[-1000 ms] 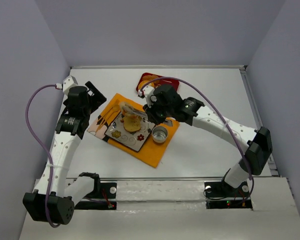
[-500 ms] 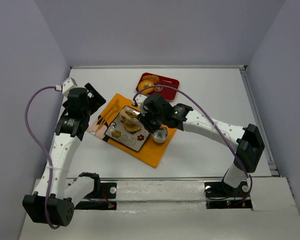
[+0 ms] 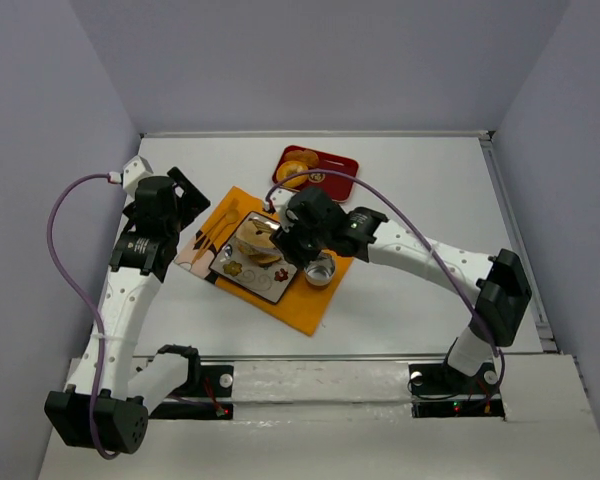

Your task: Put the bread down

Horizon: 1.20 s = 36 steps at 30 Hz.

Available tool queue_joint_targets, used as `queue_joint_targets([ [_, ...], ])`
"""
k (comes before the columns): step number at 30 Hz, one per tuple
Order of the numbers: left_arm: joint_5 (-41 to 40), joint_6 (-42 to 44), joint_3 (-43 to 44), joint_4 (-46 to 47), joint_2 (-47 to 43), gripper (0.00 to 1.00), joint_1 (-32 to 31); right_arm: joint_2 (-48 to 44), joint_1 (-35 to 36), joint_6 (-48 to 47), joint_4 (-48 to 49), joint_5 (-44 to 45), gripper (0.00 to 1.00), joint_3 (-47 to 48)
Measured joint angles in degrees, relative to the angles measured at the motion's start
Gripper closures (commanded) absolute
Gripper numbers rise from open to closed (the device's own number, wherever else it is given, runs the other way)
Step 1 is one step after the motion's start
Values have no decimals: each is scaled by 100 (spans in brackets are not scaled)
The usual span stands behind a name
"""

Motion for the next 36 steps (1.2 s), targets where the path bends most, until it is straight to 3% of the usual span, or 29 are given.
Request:
queue_joint_targets([
  [7,-79,2,0,-2,-20,1,0,-304,-15,96,162,-55,49,125],
  [9,-92,2,0,-2,-37,1,0,-387,-76,142,216,2,54,264],
  [17,-168,26,-44,-11,-151,1,0,-393,-1432,828,507,-232,54,597],
  [20,-219,24,-44,-15,-170,1,0,-33,-2197,1143,529,-256,54,686],
  [24,-240,26,-44,-31,-168,1,0,592,-2682,1440,549,-289,54,787],
  [36,-247,26,-44,-44,-162,1,0,2260,-2739,2168,516,-428,44,1683],
])
